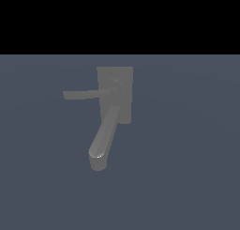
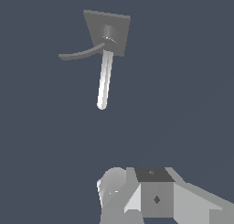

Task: Turn on the faucet by rotating a designated handle.

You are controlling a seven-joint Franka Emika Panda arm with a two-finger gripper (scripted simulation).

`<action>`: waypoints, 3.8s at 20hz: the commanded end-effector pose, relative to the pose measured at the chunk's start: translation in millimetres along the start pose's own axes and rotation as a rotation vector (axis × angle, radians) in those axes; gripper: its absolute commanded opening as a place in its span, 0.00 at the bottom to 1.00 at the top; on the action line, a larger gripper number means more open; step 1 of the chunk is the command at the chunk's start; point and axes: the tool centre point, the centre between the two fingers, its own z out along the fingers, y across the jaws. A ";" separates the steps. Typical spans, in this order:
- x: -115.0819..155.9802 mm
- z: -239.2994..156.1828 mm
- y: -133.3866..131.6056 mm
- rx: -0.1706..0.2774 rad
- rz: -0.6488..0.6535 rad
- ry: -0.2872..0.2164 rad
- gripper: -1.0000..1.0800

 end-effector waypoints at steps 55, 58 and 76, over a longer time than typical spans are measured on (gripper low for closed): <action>93.4 -164.1 -191.5 -1.838 -0.281 0.797 0.00; 109.3 -146.3 -217.3 -1.943 -0.379 0.801 0.00; 215.4 71.3 -292.0 -2.328 -1.190 0.569 0.00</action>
